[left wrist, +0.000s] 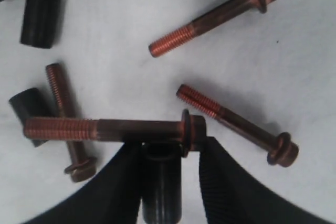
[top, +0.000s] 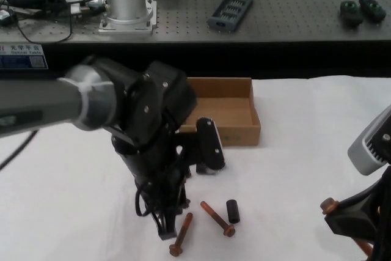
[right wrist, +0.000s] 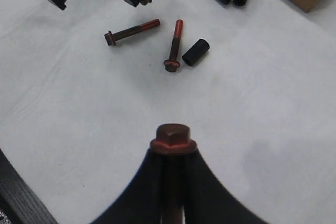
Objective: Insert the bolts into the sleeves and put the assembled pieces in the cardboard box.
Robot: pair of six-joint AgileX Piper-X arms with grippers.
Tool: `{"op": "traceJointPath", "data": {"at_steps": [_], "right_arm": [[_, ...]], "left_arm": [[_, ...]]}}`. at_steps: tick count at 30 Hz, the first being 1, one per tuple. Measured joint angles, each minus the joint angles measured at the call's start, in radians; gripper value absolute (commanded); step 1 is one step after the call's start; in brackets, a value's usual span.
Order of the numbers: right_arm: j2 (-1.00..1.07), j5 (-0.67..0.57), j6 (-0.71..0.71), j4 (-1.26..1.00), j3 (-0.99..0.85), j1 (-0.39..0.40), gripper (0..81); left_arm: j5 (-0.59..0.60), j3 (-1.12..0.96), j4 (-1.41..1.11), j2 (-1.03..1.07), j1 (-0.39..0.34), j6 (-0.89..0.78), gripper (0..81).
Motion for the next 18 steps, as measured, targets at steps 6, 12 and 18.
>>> {"op": "traceJointPath", "data": {"at_steps": [6, 12, 18], "right_arm": [[0.000, 0.000, 0.000, 0.000, 0.000, 0.000, 1.7], [0.000, 0.000, 0.000, 0.000, 0.000, 0.000, 1.7], [0.000, 0.000, 0.000, 0.000, 0.000, 0.000, 1.7]], "left_arm": [[-0.020, 0.000, -0.037, 0.041, 0.000, -0.002, 0.6], [-0.015, -0.003, -0.037, 0.045, 0.000, -0.017, 0.3], [-0.002, -0.003, -0.037, 0.045, 0.000, -0.054, 35.4]]}}
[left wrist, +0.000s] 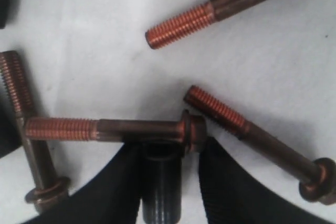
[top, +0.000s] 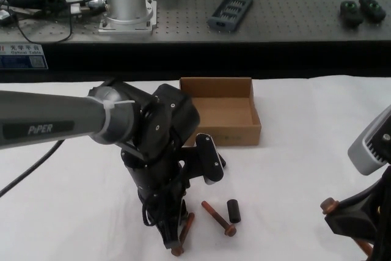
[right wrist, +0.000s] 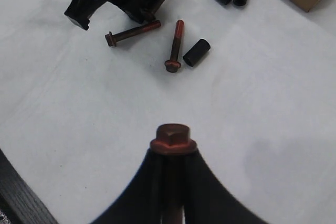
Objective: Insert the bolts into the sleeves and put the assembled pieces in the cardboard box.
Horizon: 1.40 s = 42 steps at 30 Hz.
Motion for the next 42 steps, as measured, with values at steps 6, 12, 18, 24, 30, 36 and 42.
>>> {"op": "traceJointPath", "data": {"at_steps": [6, 12, 18, 24, 30, 36, 42], "right_arm": [[0.000, 0.000, 0.000, 0.000, 0.000, 0.000, 1.7], [0.000, 0.000, 0.000, 0.000, 0.000, 0.000, 1.7], [0.000, 0.000, 0.000, 0.000, 0.000, 0.000, 1.7], [0.000, 0.000, 0.000, 0.000, 0.000, 0.000, 1.7], [0.000, 0.000, 0.000, 0.002, 0.000, 0.000, 1.7], [0.000, 0.000, 0.000, 0.027, 0.000, 0.000, 1.7], [0.000, 0.004, 0.000, 0.031, 0.000, 0.000, 1.7]], "left_arm": [[-0.029, -0.005, -0.005, 0.000, 0.000, -0.019, 32.6], [-0.029, -0.004, 0.012, 0.000, 0.000, -0.026, 34.0], [-0.037, -0.001, 0.036, -0.033, 0.000, -0.023, 34.2], [-0.050, -0.001, 0.040, -0.046, 0.000, -0.003, 29.8], [-0.044, -0.001, 0.034, -0.046, 0.008, 0.036, 28.1], [0.004, -0.001, 0.019, -0.043, 0.041, 0.038, 28.1], [0.064, -0.001, 0.018, -0.036, 0.048, 0.038, 28.1]]}}
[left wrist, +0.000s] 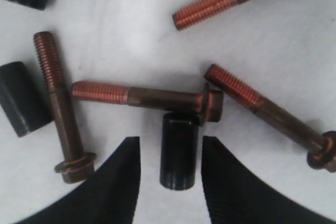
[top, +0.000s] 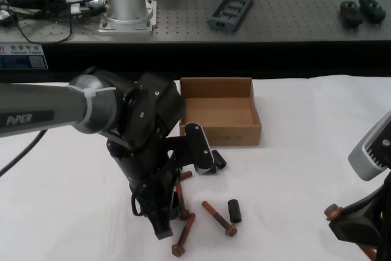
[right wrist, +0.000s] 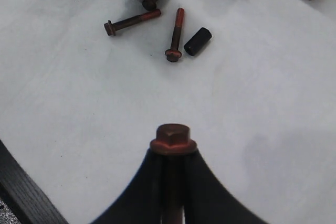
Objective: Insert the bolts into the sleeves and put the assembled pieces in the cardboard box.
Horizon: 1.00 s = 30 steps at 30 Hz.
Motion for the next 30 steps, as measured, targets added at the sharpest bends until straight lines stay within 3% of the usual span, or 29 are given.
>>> {"op": "traceJointPath", "data": {"at_steps": [16, 19, 22, 30], "right_arm": [[0.000, 0.004, 0.000, 0.000, 0.000, 0.000, 1.7], [0.000, 0.004, 0.000, 0.000, 0.000, 0.000, 1.7], [0.000, 0.013, 0.000, 0.000, 0.000, 0.000, 1.7], [0.000, 0.018, 0.000, 0.000, 0.000, 0.000, 1.7]], "left_arm": [[0.017, -0.003, 0.003, 0.044, 0.000, 0.010, 28.1], [0.003, -0.003, 0.007, 0.044, -0.004, 0.033, 19.8], [0.001, -0.003, 0.009, 0.044, -0.007, 0.046, 0.1], [-0.075, -0.007, 0.024, 0.044, -0.019, 0.068, 0.6]]}}
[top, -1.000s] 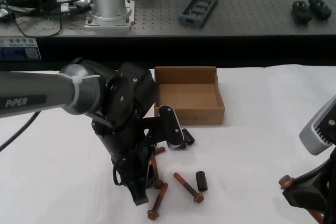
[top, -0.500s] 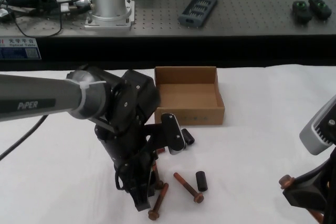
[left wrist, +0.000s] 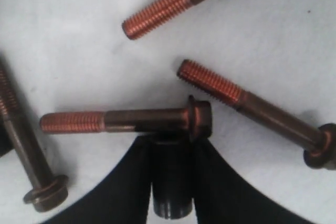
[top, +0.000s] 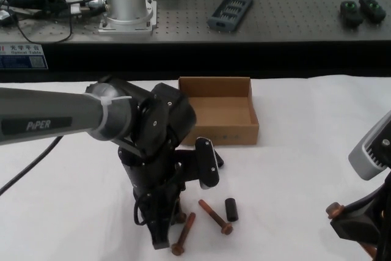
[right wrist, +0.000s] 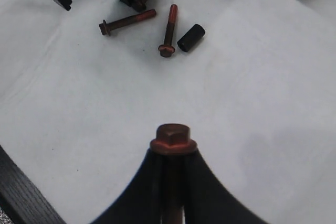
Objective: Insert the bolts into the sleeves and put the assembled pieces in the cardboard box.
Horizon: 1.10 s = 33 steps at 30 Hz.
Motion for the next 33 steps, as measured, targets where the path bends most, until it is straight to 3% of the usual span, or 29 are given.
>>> {"op": "traceJointPath", "data": {"at_steps": [9, 16, 21, 25, 33], "right_arm": [[0.000, 0.001, 0.000, 0.000, 0.000, 0.000, 1.7], [0.000, 0.001, 0.000, 0.000, 0.000, 0.000, 1.7], [0.000, 0.001, 0.000, 0.000, 0.000, 0.000, 1.7], [0.000, 0.001, 0.000, 0.000, 0.000, 0.000, 1.7], [0.000, 0.001, 0.000, 0.016, 0.000, 0.000, 1.7]], "left_arm": [[-0.145, 0.010, 0.062, -0.064, 0.001, 0.033, 0.6], [0.025, 0.010, 0.062, -0.188, -0.004, -0.051, 0.6], [0.123, 0.010, 0.057, -0.191, -0.062, -0.097, 0.6], [0.119, 0.010, 0.057, -0.168, -0.066, -0.097, 0.6], [-0.003, 0.010, -0.018, -0.035, -0.040, -0.045, 0.6]]}}
